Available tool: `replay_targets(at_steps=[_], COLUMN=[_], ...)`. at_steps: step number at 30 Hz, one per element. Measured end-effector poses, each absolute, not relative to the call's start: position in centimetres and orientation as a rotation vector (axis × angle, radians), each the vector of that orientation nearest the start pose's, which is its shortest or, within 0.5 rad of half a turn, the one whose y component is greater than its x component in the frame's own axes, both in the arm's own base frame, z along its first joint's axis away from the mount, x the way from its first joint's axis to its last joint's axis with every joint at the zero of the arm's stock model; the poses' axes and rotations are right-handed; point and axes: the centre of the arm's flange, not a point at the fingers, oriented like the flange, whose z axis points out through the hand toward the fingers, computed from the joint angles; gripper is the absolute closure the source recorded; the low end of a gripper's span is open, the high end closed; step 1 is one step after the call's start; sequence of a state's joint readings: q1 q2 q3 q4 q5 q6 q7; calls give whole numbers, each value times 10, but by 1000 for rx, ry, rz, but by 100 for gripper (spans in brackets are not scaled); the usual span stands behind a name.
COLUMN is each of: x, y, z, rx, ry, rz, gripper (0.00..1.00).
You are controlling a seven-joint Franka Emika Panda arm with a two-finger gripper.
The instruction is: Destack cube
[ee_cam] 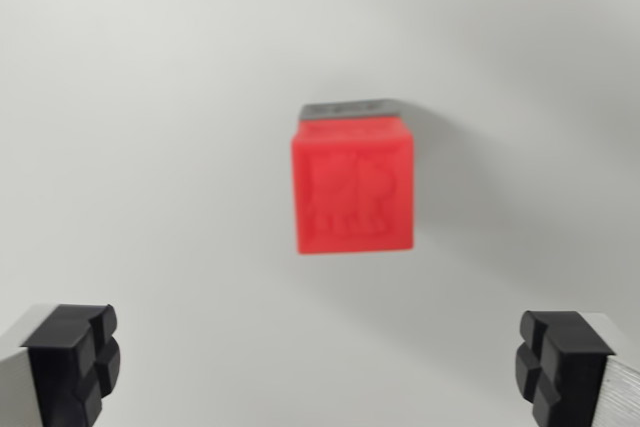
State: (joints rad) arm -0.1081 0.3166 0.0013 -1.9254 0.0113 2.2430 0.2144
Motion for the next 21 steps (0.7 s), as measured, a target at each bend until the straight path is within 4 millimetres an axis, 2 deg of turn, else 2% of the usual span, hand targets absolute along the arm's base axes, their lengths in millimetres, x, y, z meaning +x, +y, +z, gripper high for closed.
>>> replay_targets(at_steps=[6, 21], x=[616, 617], y=[-78, -79], z=[304, 246], rx=[-3114, -3116], ry=[387, 371], rz=[9, 9], gripper=[0, 0])
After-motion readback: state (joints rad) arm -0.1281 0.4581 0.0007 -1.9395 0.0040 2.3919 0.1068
